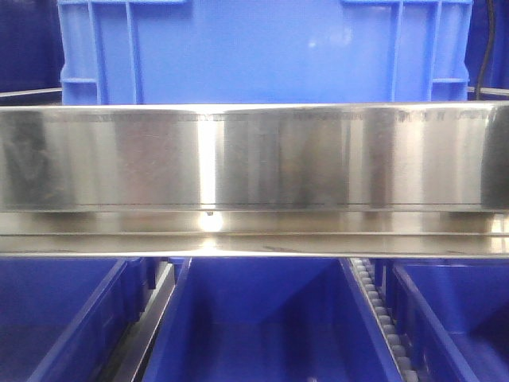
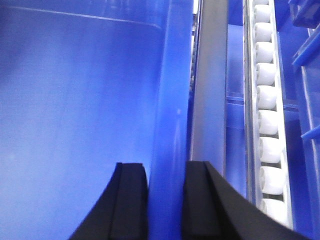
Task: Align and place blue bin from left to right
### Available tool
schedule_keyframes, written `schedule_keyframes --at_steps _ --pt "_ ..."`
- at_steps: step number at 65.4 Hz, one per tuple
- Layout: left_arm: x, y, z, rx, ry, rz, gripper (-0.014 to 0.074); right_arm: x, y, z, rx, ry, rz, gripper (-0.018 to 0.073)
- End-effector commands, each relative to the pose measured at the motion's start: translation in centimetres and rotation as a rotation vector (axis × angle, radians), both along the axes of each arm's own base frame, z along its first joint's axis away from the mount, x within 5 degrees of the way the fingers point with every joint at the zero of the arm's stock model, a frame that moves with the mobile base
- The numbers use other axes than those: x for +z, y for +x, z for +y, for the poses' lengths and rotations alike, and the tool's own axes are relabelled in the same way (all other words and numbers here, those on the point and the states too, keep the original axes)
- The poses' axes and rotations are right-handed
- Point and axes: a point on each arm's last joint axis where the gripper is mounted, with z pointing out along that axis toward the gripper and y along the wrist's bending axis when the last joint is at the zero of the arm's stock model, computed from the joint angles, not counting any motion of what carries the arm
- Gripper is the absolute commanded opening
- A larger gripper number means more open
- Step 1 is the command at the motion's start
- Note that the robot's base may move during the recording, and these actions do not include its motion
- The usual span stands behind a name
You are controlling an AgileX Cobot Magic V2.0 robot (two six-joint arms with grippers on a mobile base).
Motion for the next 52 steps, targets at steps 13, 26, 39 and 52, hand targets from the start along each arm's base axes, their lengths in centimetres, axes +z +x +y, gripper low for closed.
schedule_keyframes --at_steps 13,26,39,52 --pt "2.8 -1.1 -0.1 -0.032 -0.056 -0.103 -0.0008 2.7 -1.5 -0.2 0.013 0.014 -0.085 -0.0079" --pt "4.9 -2.6 0.2 -0.039 -0.084 -0.147 -0.0008 6.1 -4.2 -0.8 0.012 0.028 -0.168 -0.0079" --pt "7.4 -4.4 1.1 -0.037 -0.103 -0.212 -0.0008 8.9 -6.8 -1.3 0.012 0.043 -0.243 -0.0079" --pt "9.7 -6.5 1.9 -0.037 -0.125 -0.269 -0.0008 10.4 -8.5 -1.7 0.012 0.052 -0.288 -0.0079"
